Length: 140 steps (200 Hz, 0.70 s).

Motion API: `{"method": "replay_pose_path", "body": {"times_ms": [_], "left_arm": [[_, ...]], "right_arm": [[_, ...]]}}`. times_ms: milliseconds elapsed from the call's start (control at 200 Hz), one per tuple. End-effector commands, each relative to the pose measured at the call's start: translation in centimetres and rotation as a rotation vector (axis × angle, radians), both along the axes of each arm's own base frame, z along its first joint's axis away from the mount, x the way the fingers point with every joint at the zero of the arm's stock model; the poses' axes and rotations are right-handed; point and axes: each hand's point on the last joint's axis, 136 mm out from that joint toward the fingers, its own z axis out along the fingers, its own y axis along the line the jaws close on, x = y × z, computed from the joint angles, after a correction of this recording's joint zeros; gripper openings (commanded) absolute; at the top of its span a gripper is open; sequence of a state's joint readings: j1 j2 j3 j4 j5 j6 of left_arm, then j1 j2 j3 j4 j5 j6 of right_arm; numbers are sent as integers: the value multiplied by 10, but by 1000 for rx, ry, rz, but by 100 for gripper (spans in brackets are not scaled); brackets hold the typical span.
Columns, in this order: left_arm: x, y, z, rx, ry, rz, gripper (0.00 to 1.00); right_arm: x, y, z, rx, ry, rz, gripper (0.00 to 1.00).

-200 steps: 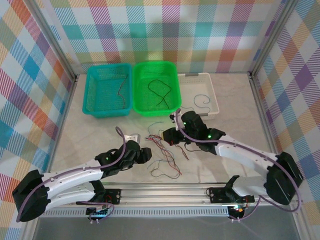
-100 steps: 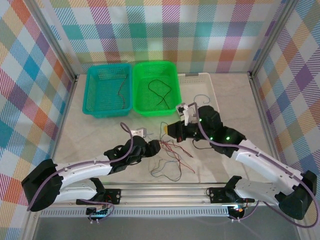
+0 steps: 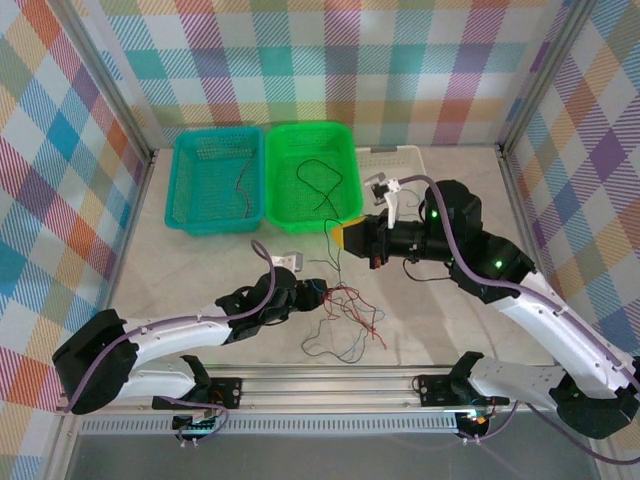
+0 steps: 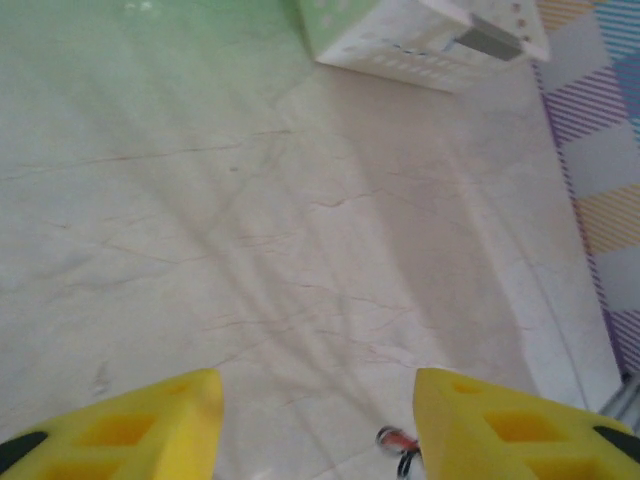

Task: Untangle the cables
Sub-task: Pick up the cable from the center of the table.

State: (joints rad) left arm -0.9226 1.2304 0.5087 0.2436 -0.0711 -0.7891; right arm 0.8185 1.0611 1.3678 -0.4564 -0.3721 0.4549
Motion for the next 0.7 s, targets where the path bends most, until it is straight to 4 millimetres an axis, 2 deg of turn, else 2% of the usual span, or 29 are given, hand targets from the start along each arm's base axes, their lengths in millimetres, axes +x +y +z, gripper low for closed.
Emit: {"method": "replay_pose_path", "body": {"times_ms": [0,210,460,590,695], "left_arm": [[-1,-24,22,-100,-39,-96,57],[-16,-41,26,-219,-23,-199,63],[-36,-47,44,-372,-22,-286,62],[-43,-43,48,-385,-9,-297,60],[-46,-30,46,-361,6,-256,61]], "right_arm": [[-8,-7,32,0,-76,15,0],[-5,-5,54,-9,-106,19,0],[4,-4,62,-17,-133,-12,0],[13,-7,64,-37,-143,-48,0],[24,-10,63,-45,-142,-77,0]]}}
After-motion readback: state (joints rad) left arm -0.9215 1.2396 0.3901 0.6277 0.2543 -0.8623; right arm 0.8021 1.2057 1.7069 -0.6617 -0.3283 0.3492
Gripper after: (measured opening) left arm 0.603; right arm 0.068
